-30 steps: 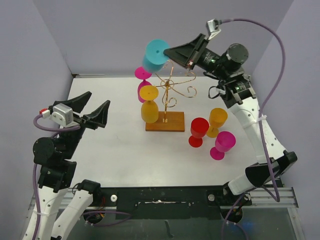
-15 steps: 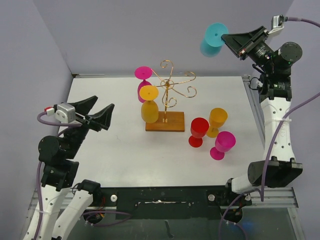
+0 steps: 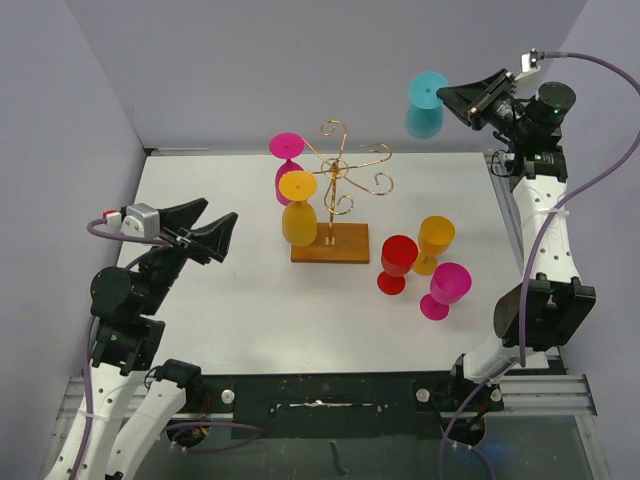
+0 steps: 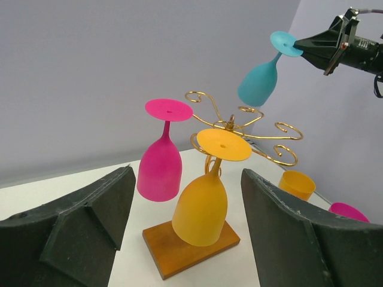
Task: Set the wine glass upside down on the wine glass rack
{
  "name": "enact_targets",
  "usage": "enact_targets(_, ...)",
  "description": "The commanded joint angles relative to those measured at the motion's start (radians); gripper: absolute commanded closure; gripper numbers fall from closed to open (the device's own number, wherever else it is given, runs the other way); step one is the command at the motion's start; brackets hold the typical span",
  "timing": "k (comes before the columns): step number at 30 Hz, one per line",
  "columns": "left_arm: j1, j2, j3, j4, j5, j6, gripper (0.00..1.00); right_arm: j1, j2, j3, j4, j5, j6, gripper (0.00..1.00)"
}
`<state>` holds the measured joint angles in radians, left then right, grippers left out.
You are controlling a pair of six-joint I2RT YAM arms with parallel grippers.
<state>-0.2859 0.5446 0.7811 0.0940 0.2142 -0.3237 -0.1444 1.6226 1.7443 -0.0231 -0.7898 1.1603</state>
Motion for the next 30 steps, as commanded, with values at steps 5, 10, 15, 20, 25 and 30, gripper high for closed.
enact_targets(5, 0.002, 0.011, -0.005, 0.078, 0.022, -0.046, 0.29, 0.043, 0.034, 0.04, -0.028, -0.017, -0.08, 1.0)
enact_targets(10, 0.001, 0.01, -0.012, 0.075, 0.016, -0.056, 0.3, 0.096, 0.045, 0.04, -0.077, 0.008, -0.122, 1.0)
enact_targets(15, 0.001, 0.015, -0.01, 0.075, 0.017, -0.06, 0.3, 0.145, 0.067, 0.062, -0.105, 0.011, -0.138, 1.0)
enact_targets(20, 0.002, 0.015, -0.009, 0.074, 0.016, -0.06, 0.29, 0.198, 0.083, 0.078, -0.137, 0.011, -0.163, 1.0)
enact_targets(25, 0.002, 0.017, -0.003, 0.064, 0.013, -0.053, 0.29, 0.242, 0.084, 0.067, -0.167, 0.012, -0.184, 1.0)
enact_targets(30, 0.001, 0.011, -0.005, 0.056, 0.005, -0.048, 0.3, 0.257, 0.073, 0.066, -0.186, 0.015, -0.199, 1.0)
